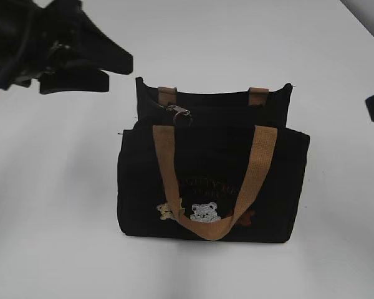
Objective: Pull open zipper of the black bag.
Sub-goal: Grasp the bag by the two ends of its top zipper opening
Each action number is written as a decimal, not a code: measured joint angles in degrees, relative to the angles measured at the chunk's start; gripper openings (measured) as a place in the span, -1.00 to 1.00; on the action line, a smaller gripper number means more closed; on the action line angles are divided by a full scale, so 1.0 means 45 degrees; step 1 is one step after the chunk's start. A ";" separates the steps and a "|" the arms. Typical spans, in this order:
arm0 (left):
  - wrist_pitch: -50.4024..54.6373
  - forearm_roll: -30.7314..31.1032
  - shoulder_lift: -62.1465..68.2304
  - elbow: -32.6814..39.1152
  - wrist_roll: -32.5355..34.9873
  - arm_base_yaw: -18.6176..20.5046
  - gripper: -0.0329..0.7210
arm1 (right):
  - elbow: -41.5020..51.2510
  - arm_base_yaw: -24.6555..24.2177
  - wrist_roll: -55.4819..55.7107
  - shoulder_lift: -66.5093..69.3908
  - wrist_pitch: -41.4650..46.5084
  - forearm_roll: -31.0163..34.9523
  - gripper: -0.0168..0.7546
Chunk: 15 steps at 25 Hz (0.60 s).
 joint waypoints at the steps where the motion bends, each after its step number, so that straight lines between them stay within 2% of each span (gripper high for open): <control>1: -0.0157 0.0165 0.0574 -0.0451 0.0000 -0.0303 0.28 | -0.0385 0.0155 -0.0123 0.0697 0.0069 0.0000 0.55; 5: -0.0398 0.0498 0.2490 -0.1952 -0.0060 -0.0872 0.24 | -0.1573 0.0936 -0.0454 0.2434 0.0562 0.0000 0.55; 10: 0.0112 0.1321 0.4425 -0.3375 -0.0749 -0.0898 0.11 | -0.2512 0.1846 -0.0784 0.4062 0.0561 0.0000 0.55; 15: 0.0490 0.2096 0.5537 -0.4069 -0.1298 -0.0938 0.07 | -0.2718 0.2632 -0.1319 0.5088 -0.0241 0.0000 0.55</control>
